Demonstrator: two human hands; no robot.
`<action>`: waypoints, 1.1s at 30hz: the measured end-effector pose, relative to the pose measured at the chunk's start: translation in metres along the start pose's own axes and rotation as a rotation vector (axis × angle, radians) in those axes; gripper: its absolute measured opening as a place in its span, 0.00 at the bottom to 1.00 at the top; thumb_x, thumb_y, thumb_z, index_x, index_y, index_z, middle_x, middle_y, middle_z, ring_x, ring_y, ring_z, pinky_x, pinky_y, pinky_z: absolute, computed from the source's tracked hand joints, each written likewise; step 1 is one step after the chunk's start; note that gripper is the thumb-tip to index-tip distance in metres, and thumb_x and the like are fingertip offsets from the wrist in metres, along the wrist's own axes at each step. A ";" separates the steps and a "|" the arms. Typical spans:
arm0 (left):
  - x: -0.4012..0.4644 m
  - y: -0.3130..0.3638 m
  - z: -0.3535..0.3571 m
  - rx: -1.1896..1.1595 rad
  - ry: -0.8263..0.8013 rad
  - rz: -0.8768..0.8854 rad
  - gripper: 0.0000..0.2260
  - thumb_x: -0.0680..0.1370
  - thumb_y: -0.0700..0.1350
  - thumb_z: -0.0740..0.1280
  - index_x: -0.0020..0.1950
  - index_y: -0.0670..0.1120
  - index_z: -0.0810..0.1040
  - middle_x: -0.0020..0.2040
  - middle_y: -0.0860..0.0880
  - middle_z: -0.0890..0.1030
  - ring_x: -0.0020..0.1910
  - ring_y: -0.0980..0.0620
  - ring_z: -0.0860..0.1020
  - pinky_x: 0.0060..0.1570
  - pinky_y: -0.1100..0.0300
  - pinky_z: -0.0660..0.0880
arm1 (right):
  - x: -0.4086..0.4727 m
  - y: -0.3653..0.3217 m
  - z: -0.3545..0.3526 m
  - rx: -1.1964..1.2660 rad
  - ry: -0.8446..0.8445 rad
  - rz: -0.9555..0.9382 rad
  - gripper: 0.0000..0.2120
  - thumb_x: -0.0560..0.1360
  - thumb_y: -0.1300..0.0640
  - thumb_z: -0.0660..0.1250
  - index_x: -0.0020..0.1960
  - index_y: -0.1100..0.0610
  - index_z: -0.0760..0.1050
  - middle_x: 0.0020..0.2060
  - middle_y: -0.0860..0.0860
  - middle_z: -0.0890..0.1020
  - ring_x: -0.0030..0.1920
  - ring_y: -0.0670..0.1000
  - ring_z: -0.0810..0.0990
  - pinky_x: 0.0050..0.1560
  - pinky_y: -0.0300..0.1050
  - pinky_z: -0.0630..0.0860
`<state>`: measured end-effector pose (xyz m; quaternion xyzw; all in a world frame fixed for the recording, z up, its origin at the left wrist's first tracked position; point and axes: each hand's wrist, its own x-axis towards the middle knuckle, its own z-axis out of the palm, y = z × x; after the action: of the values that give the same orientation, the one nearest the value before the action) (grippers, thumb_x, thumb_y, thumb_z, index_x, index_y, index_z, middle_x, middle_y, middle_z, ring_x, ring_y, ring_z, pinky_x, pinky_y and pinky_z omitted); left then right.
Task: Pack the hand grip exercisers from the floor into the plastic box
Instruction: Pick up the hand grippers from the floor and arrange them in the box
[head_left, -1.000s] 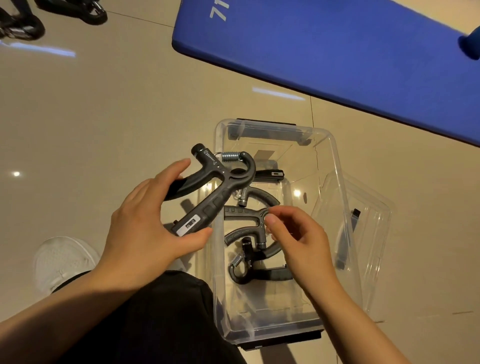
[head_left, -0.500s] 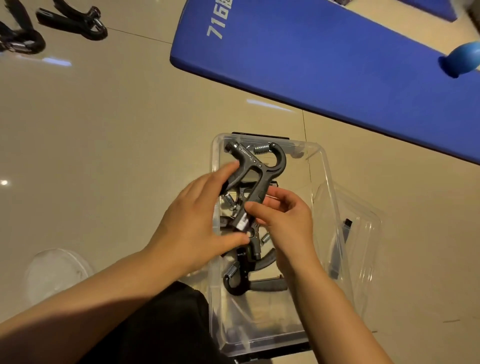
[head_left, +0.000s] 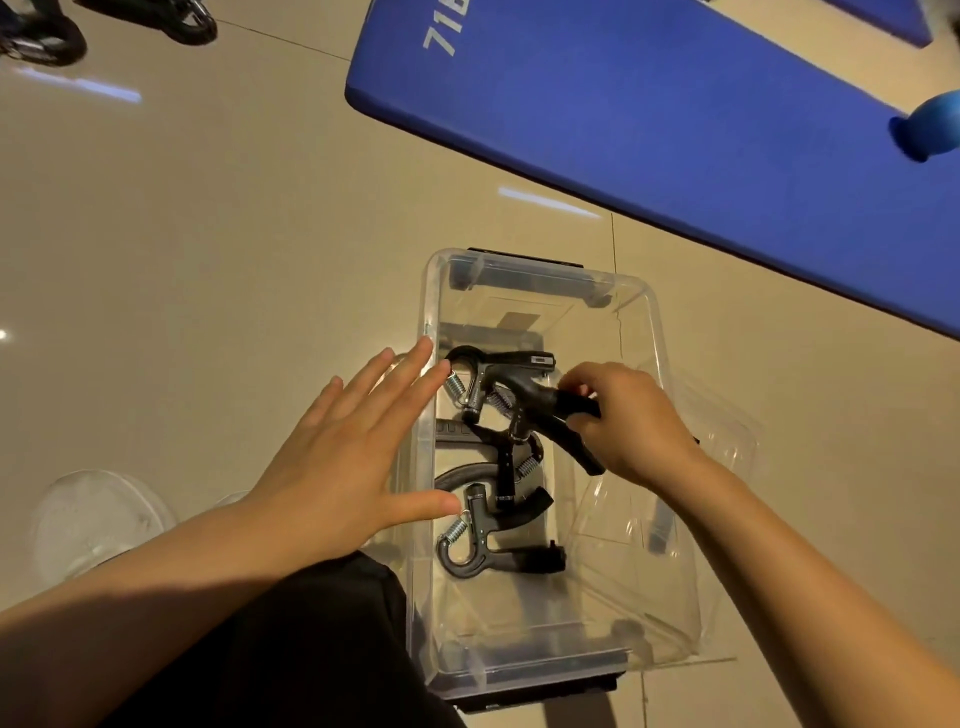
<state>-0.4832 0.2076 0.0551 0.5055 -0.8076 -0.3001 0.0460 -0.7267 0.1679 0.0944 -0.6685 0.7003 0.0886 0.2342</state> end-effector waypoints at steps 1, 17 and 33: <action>0.000 -0.001 0.001 0.009 -0.007 -0.005 0.44 0.62 0.78 0.43 0.68 0.63 0.24 0.68 0.64 0.23 0.68 0.63 0.26 0.68 0.56 0.34 | 0.004 -0.001 0.003 -0.041 -0.027 -0.037 0.16 0.74 0.63 0.66 0.61 0.54 0.74 0.54 0.52 0.77 0.51 0.51 0.74 0.49 0.42 0.72; 0.000 -0.004 0.003 -0.047 -0.027 -0.007 0.44 0.62 0.78 0.46 0.71 0.63 0.32 0.71 0.64 0.28 0.72 0.58 0.37 0.70 0.50 0.42 | -0.008 0.016 0.046 0.002 -0.299 -0.267 0.16 0.71 0.64 0.67 0.57 0.54 0.75 0.54 0.50 0.75 0.54 0.49 0.71 0.54 0.40 0.69; 0.001 -0.008 0.006 -0.123 -0.011 -0.002 0.48 0.61 0.80 0.51 0.71 0.64 0.30 0.73 0.65 0.33 0.76 0.54 0.45 0.72 0.43 0.54 | -0.011 0.042 0.120 -0.393 -0.251 -0.316 0.40 0.67 0.41 0.72 0.73 0.52 0.59 0.64 0.54 0.68 0.64 0.57 0.65 0.63 0.52 0.65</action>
<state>-0.4798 0.2074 0.0459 0.5008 -0.7875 -0.3519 0.0722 -0.7431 0.2339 -0.0139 -0.7857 0.5224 0.2671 0.1960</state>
